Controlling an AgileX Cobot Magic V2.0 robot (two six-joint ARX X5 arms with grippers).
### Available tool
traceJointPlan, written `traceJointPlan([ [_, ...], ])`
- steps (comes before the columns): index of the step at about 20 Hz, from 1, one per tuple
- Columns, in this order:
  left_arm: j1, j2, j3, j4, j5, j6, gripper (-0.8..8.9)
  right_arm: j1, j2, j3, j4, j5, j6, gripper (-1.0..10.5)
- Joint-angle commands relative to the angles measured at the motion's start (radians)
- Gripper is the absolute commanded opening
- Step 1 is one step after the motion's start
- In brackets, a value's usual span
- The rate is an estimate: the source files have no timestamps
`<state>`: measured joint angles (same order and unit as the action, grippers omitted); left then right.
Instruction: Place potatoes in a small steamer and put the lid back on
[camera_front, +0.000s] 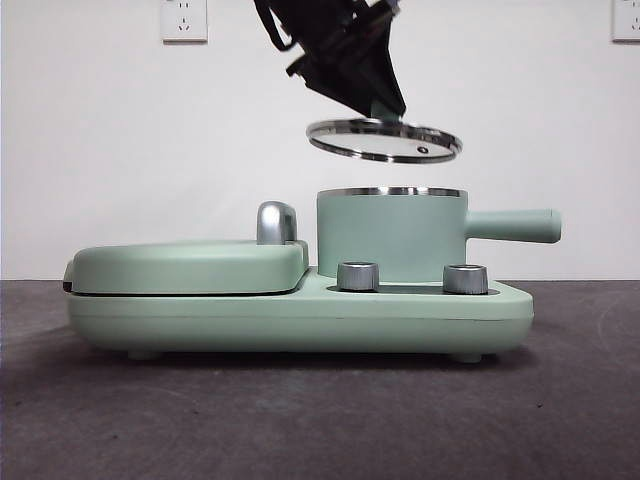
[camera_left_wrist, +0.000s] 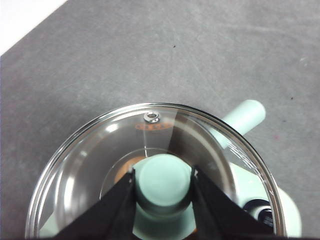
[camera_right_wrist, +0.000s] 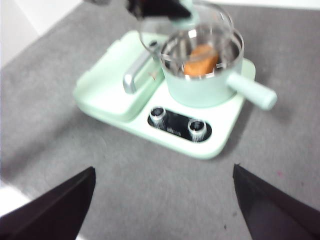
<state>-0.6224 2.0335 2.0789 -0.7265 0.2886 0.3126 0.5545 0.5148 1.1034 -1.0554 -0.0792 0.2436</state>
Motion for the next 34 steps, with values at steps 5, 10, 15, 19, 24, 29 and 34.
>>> traceJointPlan([
  [5,-0.001,0.060,0.040,0.063,0.056,0.055,0.15,0.006,0.004,0.010,0.015,-0.002,0.013,4.4],
  [10,0.023,0.071,0.040,0.069,0.105,0.079,0.14,0.006,0.004,0.010,0.015,-0.002,0.015,4.4],
  [15,0.054,0.074,0.040,0.069,0.201,0.091,0.14,0.006,0.004,0.010,0.016,0.001,0.019,4.4],
  [19,0.056,0.081,0.040,0.082,0.206,0.091,0.14,0.006,0.004,0.010,0.016,0.001,0.035,4.4],
  [24,0.055,0.113,0.040,0.116,0.206,0.087,0.15,0.006,0.004,0.010,0.016,0.001,0.047,4.4],
  [29,0.055,0.137,0.040,0.118,0.206,0.086,0.15,0.006,0.004,0.010,0.016,0.001,0.057,4.4],
  [34,0.055,0.146,0.040,0.121,0.207,0.087,0.15,0.006,0.004,0.010,0.016,0.001,0.060,4.4],
])
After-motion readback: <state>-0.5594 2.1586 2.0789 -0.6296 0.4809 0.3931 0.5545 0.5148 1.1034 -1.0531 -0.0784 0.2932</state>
